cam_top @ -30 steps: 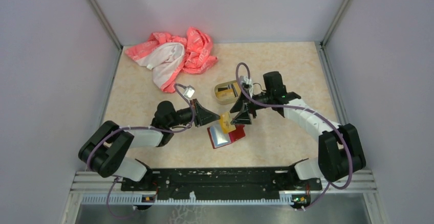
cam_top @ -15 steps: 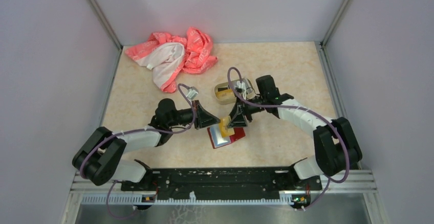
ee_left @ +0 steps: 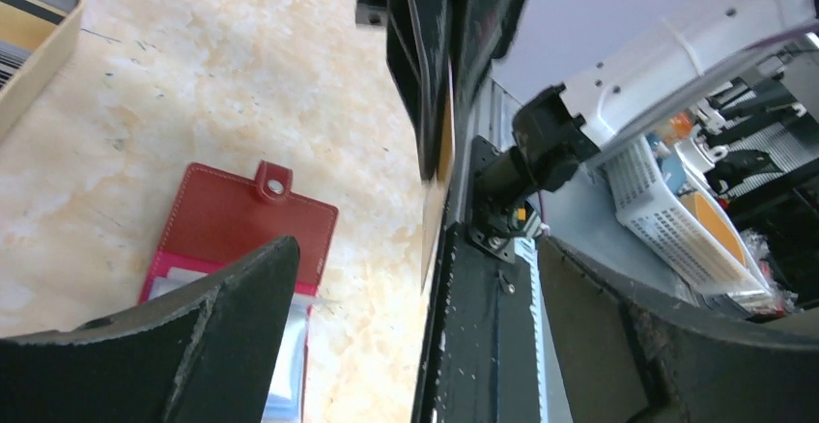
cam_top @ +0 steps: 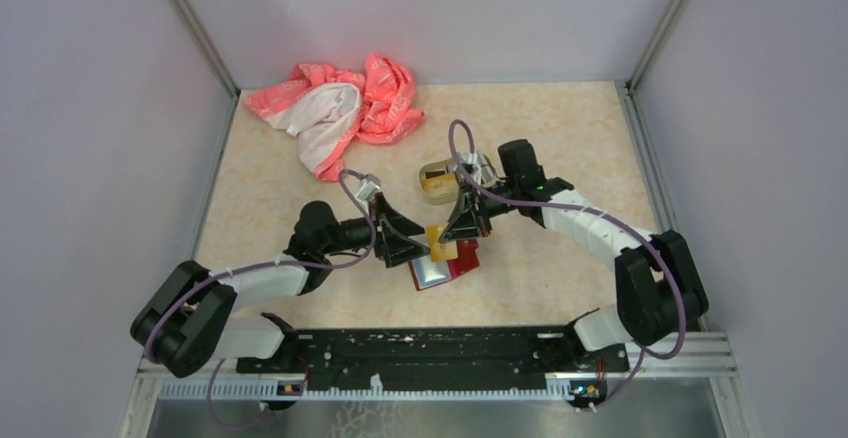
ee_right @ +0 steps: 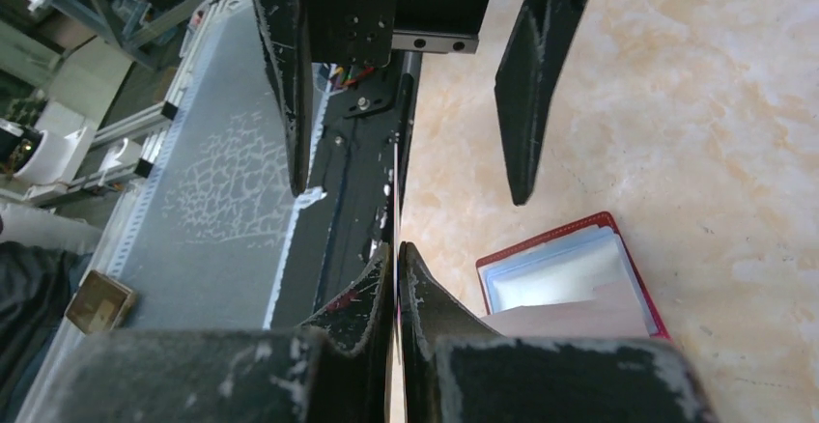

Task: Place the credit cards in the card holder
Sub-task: Insert the credit card into the card holder.

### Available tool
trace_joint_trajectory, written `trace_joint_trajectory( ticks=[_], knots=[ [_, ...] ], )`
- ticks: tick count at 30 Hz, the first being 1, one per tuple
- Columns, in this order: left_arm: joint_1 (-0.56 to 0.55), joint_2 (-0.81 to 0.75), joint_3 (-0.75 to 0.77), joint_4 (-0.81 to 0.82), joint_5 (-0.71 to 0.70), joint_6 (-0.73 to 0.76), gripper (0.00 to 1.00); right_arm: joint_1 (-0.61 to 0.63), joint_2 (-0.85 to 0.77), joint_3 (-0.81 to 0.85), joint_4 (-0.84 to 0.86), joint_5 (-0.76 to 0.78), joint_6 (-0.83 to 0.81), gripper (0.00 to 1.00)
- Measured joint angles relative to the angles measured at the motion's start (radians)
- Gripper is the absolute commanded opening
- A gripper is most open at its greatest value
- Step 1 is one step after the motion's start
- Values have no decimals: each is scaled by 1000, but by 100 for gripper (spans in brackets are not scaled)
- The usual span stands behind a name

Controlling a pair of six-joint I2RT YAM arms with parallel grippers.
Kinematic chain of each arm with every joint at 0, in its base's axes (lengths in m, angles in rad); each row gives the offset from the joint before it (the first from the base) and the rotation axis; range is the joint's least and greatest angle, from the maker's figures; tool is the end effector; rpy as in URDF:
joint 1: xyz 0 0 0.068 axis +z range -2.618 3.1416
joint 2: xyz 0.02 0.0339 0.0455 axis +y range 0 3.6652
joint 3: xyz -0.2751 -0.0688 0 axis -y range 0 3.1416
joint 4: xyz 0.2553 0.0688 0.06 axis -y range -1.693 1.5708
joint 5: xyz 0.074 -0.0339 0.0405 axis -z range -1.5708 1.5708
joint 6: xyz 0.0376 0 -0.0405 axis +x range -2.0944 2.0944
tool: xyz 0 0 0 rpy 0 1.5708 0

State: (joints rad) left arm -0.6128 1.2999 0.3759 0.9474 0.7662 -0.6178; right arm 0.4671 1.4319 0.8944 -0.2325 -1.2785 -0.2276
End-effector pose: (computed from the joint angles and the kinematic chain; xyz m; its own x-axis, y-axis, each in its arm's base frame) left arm 0.1888 -0.1646 0.2134 -0.5529 -0.1214 -0.8243 0.8112 0.1477 -0.5659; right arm 0.2453 0.1640 0.2477 -0.4378 -0.2936 -0.8498 -0.8646 -0.1217 0.4874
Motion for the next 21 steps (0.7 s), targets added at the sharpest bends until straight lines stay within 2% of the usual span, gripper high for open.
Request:
trace_joint_trajectory(
  ticks=[6,9,12,19,20,21],
  knots=[
    [-1,-3,-145,269,-15,-66,99,-49,-76,-66,253,-76,243,0],
    [-20,49,-154,385,-27,-86,99,-50,-77,-71,343,-87,335,0],
    [-57,77,-150,433,-54,-88,95,-50,-77,-84,426,-89,408,0],
    [-120,121,-91,444,-117,-66,62,-50,-77,-116,502,-79,495,0],
    [-122,127,-76,438,-123,-62,54,-50,-77,-116,512,-77,503,0],
    [-122,131,-61,431,-128,-59,42,-50,-77,-116,519,-77,511,0]
  ],
)
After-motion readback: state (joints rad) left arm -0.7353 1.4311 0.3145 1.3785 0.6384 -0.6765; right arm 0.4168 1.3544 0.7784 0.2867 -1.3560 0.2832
